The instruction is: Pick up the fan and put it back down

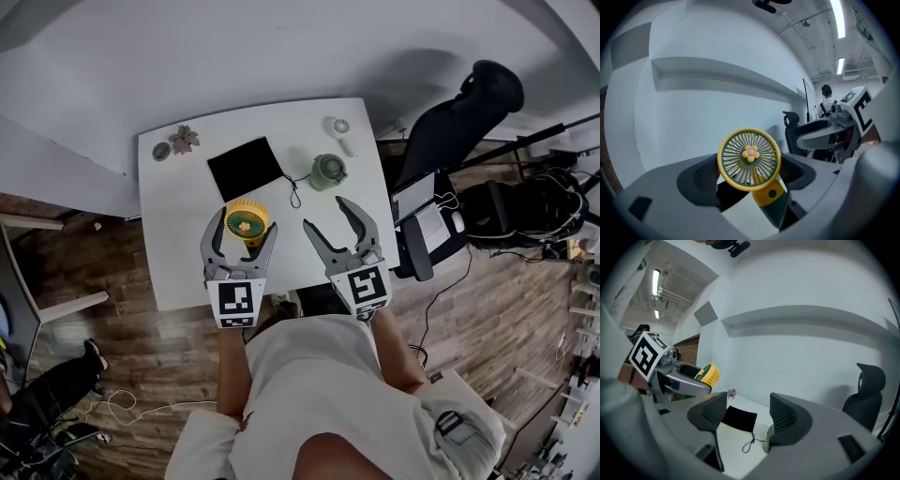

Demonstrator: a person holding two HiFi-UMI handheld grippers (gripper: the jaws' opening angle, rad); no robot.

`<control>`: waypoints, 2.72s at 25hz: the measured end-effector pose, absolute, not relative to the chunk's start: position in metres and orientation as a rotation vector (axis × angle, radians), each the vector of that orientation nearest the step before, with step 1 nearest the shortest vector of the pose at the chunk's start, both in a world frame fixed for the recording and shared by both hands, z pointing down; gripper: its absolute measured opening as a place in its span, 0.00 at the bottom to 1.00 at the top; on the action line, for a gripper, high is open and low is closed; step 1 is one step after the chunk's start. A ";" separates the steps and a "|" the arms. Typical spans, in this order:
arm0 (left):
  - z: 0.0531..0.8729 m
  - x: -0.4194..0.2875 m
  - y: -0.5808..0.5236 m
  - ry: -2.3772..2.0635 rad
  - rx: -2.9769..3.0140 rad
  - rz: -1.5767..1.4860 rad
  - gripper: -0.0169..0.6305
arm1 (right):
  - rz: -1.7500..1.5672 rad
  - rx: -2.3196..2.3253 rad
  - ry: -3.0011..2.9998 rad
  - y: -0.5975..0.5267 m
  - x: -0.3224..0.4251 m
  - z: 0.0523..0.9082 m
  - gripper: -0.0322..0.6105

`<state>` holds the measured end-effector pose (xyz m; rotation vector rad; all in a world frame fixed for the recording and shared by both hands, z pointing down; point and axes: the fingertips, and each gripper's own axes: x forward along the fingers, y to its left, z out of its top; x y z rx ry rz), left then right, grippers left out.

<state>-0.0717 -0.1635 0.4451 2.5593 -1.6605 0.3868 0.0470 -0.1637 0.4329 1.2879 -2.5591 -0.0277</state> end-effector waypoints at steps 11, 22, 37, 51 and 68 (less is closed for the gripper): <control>0.516 -0.058 -0.175 -1.563 2.434 0.523 0.62 | 0.134 1.186 -2.501 -0.177 0.056 0.495 0.50; 0.580 -0.051 -0.172 -1.481 2.322 0.629 0.62 | 0.259 1.075 -2.439 -0.176 0.055 0.554 0.50; 0.662 -0.053 -0.161 -1.384 2.174 0.750 0.62 | 0.386 0.947 -2.347 -0.167 0.047 0.630 0.50; 0.718 -0.049 -0.151 -1.317 2.081 0.829 0.62 | 0.444 0.882 -2.290 -0.158 0.043 0.666 0.50; 0.732 -0.046 -0.147 -1.316 2.098 0.840 0.63 | 0.449 0.879 -2.271 -0.148 0.038 0.675 0.50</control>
